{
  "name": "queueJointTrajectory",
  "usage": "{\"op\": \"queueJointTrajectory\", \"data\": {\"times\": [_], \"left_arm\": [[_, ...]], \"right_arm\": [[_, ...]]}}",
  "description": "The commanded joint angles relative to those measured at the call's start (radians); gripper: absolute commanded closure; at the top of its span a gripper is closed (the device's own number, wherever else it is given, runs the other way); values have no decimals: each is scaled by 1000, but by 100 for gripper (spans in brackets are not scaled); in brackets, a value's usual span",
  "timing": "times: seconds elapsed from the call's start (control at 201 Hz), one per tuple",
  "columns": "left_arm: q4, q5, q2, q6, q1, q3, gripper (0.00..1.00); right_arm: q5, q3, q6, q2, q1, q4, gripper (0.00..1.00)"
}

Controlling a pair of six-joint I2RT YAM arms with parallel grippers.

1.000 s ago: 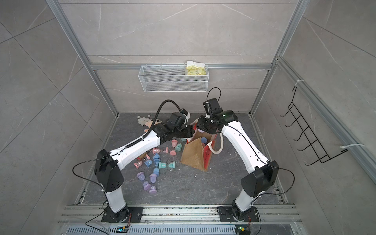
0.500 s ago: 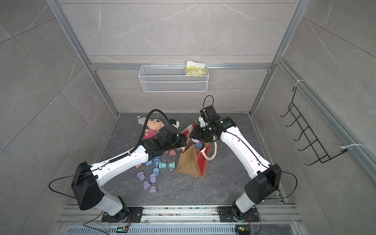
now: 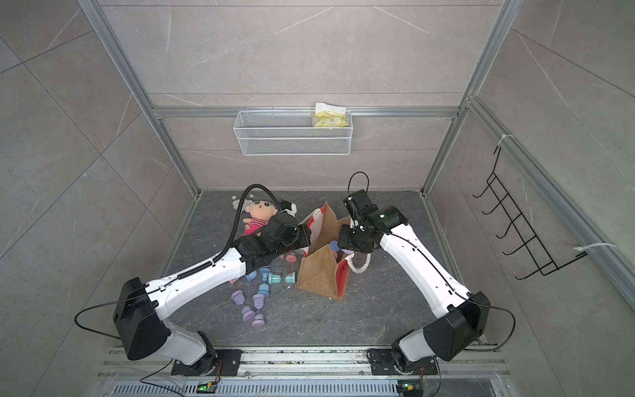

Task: Put the hourglass into the canvas bag
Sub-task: Place the hourglass in the canvas bag.

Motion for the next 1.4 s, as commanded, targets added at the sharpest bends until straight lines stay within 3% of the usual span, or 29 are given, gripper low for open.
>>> {"op": "queueJointTrajectory", "data": {"times": [0.0,0.174,0.403,0.543,0.637,0.792,0.961,1.24,1.394], "left_arm": [[97,20,-45,-14,6,20,100],[128,74,-31,-1,-13,34,100],[174,97,-53,-32,-17,-7,100],[169,86,-69,-33,-17,-16,100],[151,59,-81,-26,-16,-24,100],[120,36,-95,-11,-12,-28,100],[116,52,-90,-10,-11,-20,100],[170,105,-83,-73,-13,-27,100],[194,86,-100,-107,-14,-61,100]], "right_arm": [[19,2,-11,19,37,-54,100],[-81,69,-3,97,83,-35,100],[-94,138,53,177,84,25,100],[-32,171,78,209,81,35,100],[85,166,89,211,66,2,100],[74,105,65,164,13,3,100],[169,141,67,176,2,-43,100],[38,152,165,269,91,76,100],[61,120,178,291,92,95,100]]}}
